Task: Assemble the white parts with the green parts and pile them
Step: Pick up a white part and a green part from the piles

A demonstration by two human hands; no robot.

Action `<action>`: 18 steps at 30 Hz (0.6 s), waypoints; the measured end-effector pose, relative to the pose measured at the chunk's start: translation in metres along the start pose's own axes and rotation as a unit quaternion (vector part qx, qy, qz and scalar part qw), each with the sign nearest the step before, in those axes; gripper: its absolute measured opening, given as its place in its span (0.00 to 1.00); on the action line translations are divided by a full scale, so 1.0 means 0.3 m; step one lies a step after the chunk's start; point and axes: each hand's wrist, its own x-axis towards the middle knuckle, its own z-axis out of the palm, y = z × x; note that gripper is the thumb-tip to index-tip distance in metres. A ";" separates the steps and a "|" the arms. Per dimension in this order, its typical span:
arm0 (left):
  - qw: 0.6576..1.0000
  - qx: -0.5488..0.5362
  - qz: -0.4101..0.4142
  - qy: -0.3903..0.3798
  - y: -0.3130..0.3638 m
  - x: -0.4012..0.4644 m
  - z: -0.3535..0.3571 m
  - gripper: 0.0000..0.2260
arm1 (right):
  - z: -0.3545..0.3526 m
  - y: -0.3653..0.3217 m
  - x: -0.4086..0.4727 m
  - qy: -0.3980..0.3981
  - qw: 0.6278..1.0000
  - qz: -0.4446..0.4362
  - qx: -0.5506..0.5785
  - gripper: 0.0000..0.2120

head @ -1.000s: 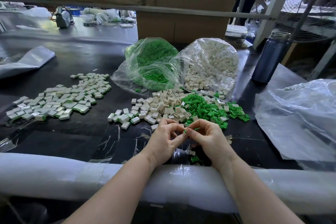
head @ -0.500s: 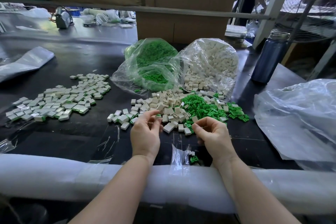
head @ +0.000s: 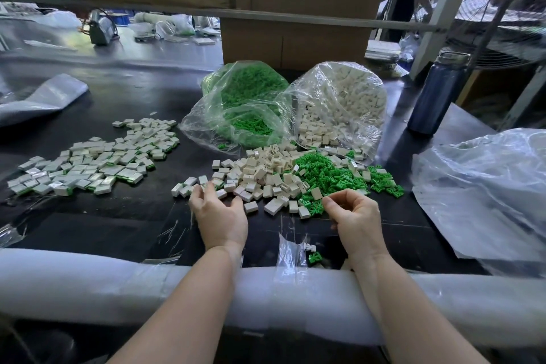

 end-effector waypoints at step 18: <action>0.921 0.316 0.199 -0.114 -0.005 -0.046 0.045 0.14 | 0.022 0.028 0.007 -0.063 0.958 -0.044 -0.277 0.10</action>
